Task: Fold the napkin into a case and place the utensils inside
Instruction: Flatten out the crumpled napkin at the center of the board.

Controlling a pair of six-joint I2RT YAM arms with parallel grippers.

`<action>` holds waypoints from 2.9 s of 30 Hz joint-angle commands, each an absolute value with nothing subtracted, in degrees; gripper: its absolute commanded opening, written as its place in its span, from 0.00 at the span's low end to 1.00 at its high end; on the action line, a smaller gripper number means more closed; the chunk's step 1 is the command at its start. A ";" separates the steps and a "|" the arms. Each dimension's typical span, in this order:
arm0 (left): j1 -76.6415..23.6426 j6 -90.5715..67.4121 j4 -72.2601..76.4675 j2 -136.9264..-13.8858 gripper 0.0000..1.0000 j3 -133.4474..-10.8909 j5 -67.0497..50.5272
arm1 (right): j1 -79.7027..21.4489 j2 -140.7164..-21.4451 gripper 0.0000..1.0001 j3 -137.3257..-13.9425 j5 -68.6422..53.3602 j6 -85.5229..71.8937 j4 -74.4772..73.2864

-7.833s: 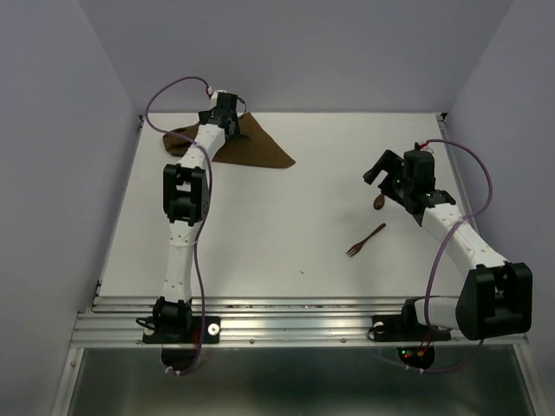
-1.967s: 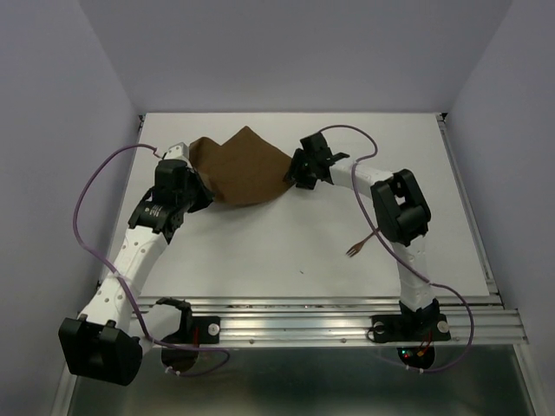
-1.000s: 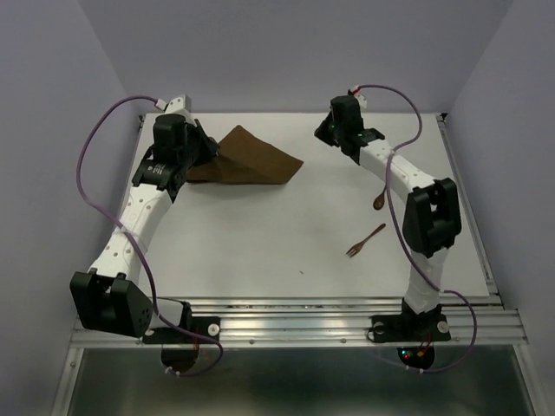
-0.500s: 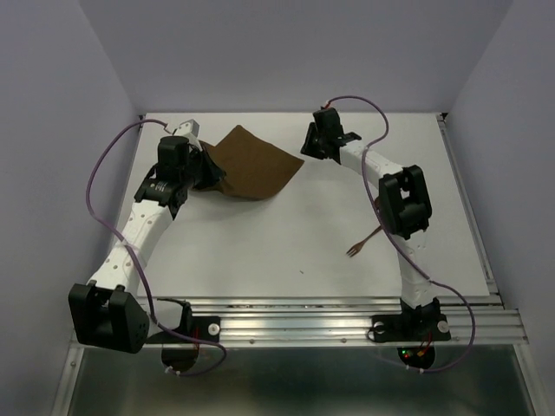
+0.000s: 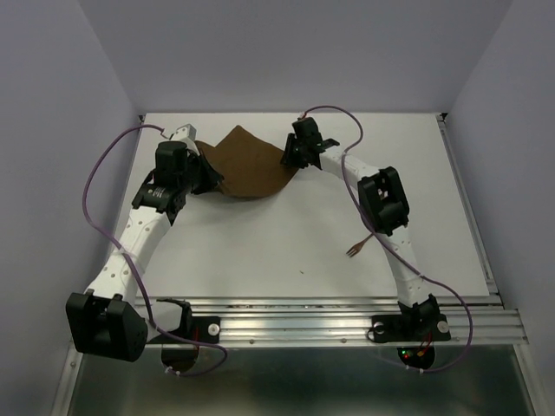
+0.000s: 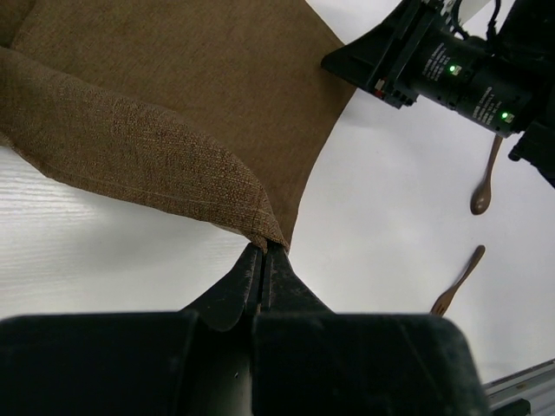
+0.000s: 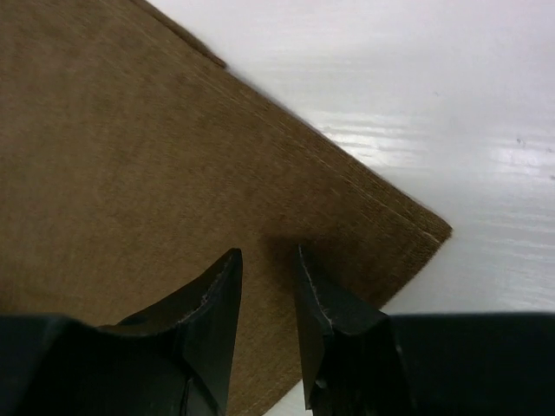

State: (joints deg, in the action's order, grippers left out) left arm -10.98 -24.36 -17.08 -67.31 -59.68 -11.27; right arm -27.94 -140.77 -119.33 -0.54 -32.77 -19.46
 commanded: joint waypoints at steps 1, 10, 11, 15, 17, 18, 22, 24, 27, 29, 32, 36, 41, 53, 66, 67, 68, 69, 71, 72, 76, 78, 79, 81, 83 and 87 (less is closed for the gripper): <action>-10.72 -24.08 -15.73 -65.04 0.00 -59.41 -10.20 | -27.60 -141.33 0.36 -115.68 2.80 -34.54 -20.83; -10.72 -23.56 -13.80 -65.65 0.00 -59.68 -10.28 | -27.60 -130.63 0.35 -98.98 9.40 -37.61 -20.21; -10.72 -23.12 -13.71 -66.00 0.00 -59.85 -10.46 | -27.60 -129.56 0.34 -97.22 9.58 -37.88 -20.04; -10.81 -22.50 -12.40 -68.28 0.00 -60.12 -13.70 | -27.60 -122.89 0.33 -83.72 9.58 -39.19 -17.33; -10.81 -22.59 -11.78 -69.08 0.00 -59.42 -14.85 | -27.60 -117.89 0.33 -78.69 9.93 -39.81 -16.09; -10.81 -22.59 -11.52 -69.87 0.00 -59.24 -15.81 | -27.60 -116.21 0.33 -76.49 10.19 -40.16 -15.82; -10.81 -22.68 -9.50 -71.10 0.00 -57.57 -18.19 | -28.13 -106.28 0.32 -63.94 10.20 -42.18 -15.82; -10.81 -22.24 -8.79 -71.28 0.00 -56.52 -19.16 | -28.65 -100.24 0.33 -59.62 9.58 -43.32 -16.34; -10.81 -21.27 -9.05 -71.19 0.00 -55.81 -19.25 | -28.65 -94.85 0.36 -57.13 10.45 -44.38 -18.36; -10.81 -19.70 -9.75 -70.84 0.00 -55.72 -18.99 | -28.65 -90.38 0.50 -56.17 12.91 -44.91 -19.51; -10.81 -18.28 -10.55 -70.31 0.00 -55.72 -17.23 | -27.96 -88.59 0.78 -56.25 17.83 -43.60 -21.00; -10.81 -18.63 -10.55 -70.40 0.00 -56.25 -15.73 | -25.58 -93.06 0.89 -59.40 17.32 -40.44 -22.32; -10.81 -20.48 -8.70 -70.22 0.00 -55.64 -16.52 | -25.58 -98.34 0.86 -61.79 13.72 -35.34 -22.15; -10.81 -20.83 -8.17 -70.84 0.00 -54.84 -16.52 | -26.71 -101.51 0.72 -60.73 5.89 -31.12 -17.49; -10.81 -20.74 -8.00 -72.51 0.00 -55.11 -17.05 | -29.53 -104.76 0.60 -64.95 10.02 -29.97 -19.86; -10.81 -20.66 -8.00 -72.51 0.00 -55.11 -17.05 | -29.53 -104.77 0.53 -65.04 9.93 -30.06 -19.86; -10.81 -20.57 -8.00 -72.51 0.00 -55.28 -17.14 | -29.53 -104.77 0.50 -65.04 9.84 -30.15 -19.86; -10.81 -20.48 -8.00 -72.68 0.00 -55.37 -17.05 | -29.53 -104.77 0.47 -65.04 9.76 -30.23 -19.86; -10.81 -20.39 -8.09 -72.86 0.00 -55.46 -17.14 | -29.53 -104.85 0.41 -64.95 9.84 -30.50 -19.86; -10.81 -20.22 -8.09 -73.04 0.00 -55.46 -17.14 | -29.53 -104.85 0.41 -64.95 9.67 -30.41 -19.86; -10.81 -20.30 -7.91 -73.48 0.00 -55.46 -17.40 | -30.06 -105.38 0.37 -65.21 9.32 -30.41 -19.86; -10.81 -20.30 -7.82 -73.56 0.00 -55.46 -17.58 | -30.06 -105.56 0.42 -65.48 9.40 -30.41 -19.86; -10.81 -20.30 -7.82 -73.56 0.00 -55.37 -17.58 | -30.06 -105.64 0.46 -65.57 9.49 -30.32 -19.86; -10.81 -20.39 -7.74 -73.65 0.00 -55.37 -17.67 | -31.46 -106.34 0.55 -66.53 11.67 -29.89 -20.56; -10.81 -20.48 -7.65 -73.74 0.00 -55.46 -17.67 | -31.99 -107.22 0.57 -67.67 14.05 -29.27 -21.79; -10.81 -20.65 -7.47 -74.09 0.00 -55.72 -18.11 | -33.75 -108.89 0.57 -68.99 18.01 -28.74 -23.47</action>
State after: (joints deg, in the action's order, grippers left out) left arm -10.85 -20.88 -9.56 -74.08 -55.70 -16.97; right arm -32.16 -106.63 -67.64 14.46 -29.28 -21.37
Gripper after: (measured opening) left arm 0.040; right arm 0.570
